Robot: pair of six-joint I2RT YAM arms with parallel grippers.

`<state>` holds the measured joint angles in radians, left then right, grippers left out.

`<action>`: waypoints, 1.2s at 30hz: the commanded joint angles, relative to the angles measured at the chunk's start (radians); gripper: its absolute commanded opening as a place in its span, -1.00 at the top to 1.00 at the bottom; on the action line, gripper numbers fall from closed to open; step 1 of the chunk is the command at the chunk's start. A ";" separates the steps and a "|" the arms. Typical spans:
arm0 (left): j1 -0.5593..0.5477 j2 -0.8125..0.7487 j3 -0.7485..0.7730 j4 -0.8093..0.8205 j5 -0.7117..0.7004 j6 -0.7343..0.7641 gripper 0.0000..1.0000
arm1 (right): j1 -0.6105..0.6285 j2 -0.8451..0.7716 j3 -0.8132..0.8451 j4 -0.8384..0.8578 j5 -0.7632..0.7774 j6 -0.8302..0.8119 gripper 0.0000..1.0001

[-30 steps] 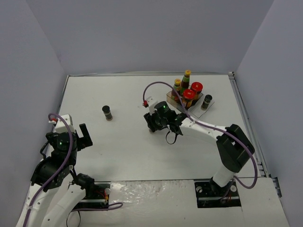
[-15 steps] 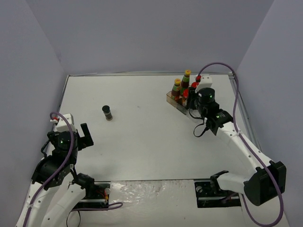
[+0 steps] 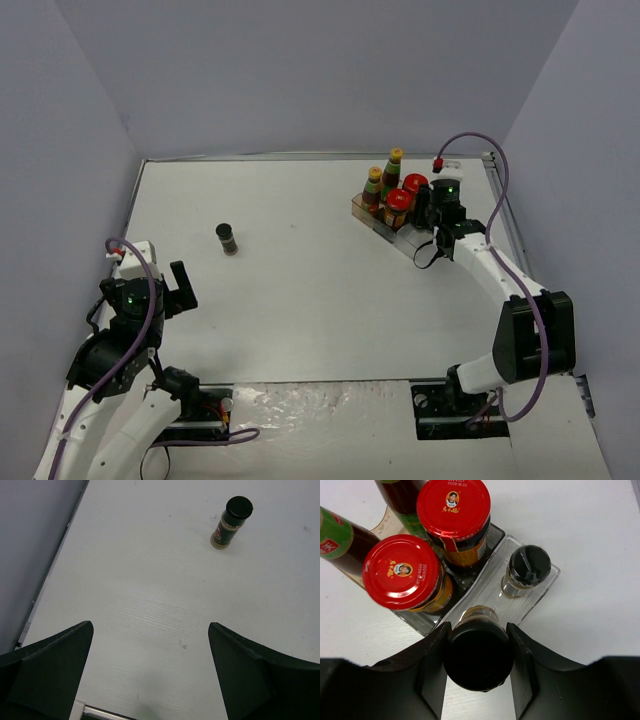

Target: Organize the condiment bottles

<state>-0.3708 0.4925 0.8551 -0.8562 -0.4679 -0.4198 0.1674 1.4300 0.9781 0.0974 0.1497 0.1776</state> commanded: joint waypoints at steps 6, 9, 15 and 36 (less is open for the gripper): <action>0.008 0.012 0.028 0.049 -0.006 0.009 -0.94 | -0.040 0.133 0.055 0.157 0.024 0.031 1.00; 0.007 0.012 0.028 0.049 -0.006 0.009 -0.94 | -0.054 0.164 0.058 0.170 0.030 0.033 1.00; 0.007 0.014 0.027 0.054 -0.004 0.010 -0.94 | -0.063 0.211 0.081 0.171 0.017 0.041 0.78; 0.009 0.049 0.021 0.067 0.035 0.015 -0.94 | 0.040 -0.121 0.091 0.019 -0.207 0.018 -0.86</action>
<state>-0.3706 0.5047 0.8550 -0.8540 -0.4483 -0.4198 0.1253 1.4595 1.0473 0.0894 0.0471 0.2166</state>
